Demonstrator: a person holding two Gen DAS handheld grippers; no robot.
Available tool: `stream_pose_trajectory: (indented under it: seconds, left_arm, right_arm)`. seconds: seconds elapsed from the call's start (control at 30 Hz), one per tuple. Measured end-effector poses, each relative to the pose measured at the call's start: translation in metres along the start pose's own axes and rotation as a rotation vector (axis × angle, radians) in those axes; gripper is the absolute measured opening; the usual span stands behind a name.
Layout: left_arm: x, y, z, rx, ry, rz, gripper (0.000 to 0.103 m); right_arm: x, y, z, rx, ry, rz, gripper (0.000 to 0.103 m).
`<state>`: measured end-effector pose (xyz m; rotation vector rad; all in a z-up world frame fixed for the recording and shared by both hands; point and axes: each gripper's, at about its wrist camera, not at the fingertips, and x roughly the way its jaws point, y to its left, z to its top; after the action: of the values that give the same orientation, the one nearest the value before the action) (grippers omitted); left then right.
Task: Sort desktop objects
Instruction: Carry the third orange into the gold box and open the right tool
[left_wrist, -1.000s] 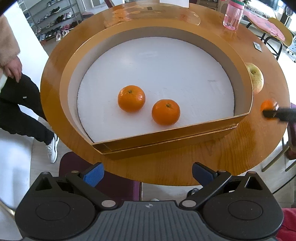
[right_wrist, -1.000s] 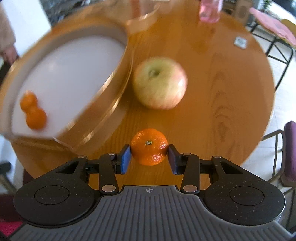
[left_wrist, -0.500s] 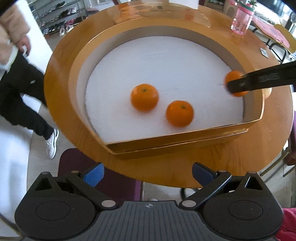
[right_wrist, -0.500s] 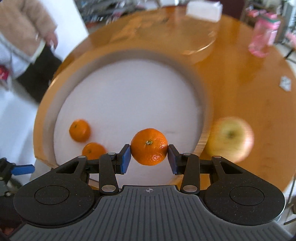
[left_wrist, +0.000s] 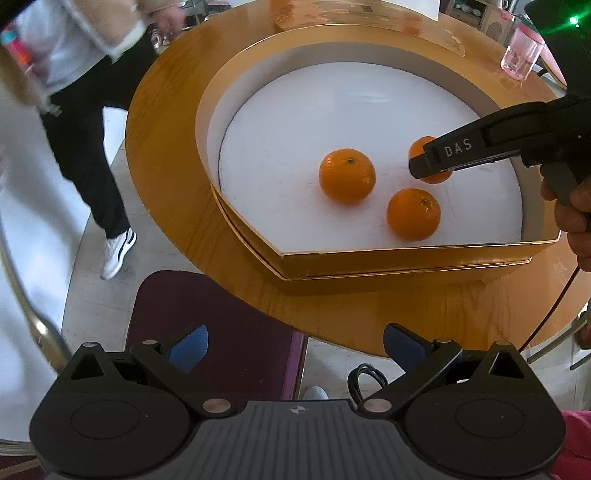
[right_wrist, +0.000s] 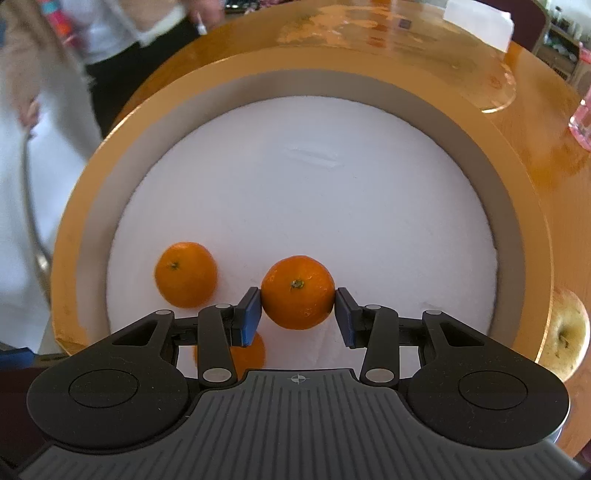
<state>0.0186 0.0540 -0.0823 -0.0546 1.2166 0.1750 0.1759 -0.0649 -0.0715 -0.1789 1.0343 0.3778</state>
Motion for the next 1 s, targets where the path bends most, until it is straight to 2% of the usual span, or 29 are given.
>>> stream_pose_trajectory:
  seconds: [0.1, 0.23, 0.37, 0.5, 0.63, 0.67, 0.77, 1.0]
  left_arm:
    - [-0.001, -0.001, 0.000, 0.007, -0.007, 0.001, 0.101]
    - [-0.005, -0.002, -0.001, 0.011, -0.010, 0.003, 0.101]
    - [-0.005, -0.001, -0.002, 0.006, -0.010, 0.004, 0.101]
    - [-0.005, -0.002, -0.003, 0.009, -0.013, 0.005, 0.101]
    - [-0.008, -0.003, -0.004, 0.008, -0.016, 0.007, 0.101]
    - [-0.009, -0.003, -0.005, 0.007, -0.016, 0.008, 0.101]
    - [-0.010, -0.005, -0.006, 0.013, -0.020, 0.008, 0.101]
    - [-0.013, -0.013, -0.005, 0.050, -0.038, -0.006, 0.101]
  right_arm:
    - [-0.002, 0.005, -0.002, -0.025, 0.001, -0.007, 0.044]
    - [0.002, 0.004, -0.003, -0.020, 0.006, -0.076, 0.044]
    - [0.007, 0.000, -0.003, -0.020, 0.025, -0.077, 0.044]
    - [0.011, -0.003, -0.004, -0.005, 0.011, -0.044, 0.045]
    - [0.012, -0.006, -0.002, 0.003, 0.011, -0.027, 0.056]
    - [0.010, -0.007, -0.001, 0.006, 0.008, -0.024, 0.060]
    - [-0.005, -0.012, -0.004, 0.019, -0.014, -0.019, 0.064]
    - [-0.052, -0.031, -0.022, 0.080, -0.073, -0.013, 0.067]
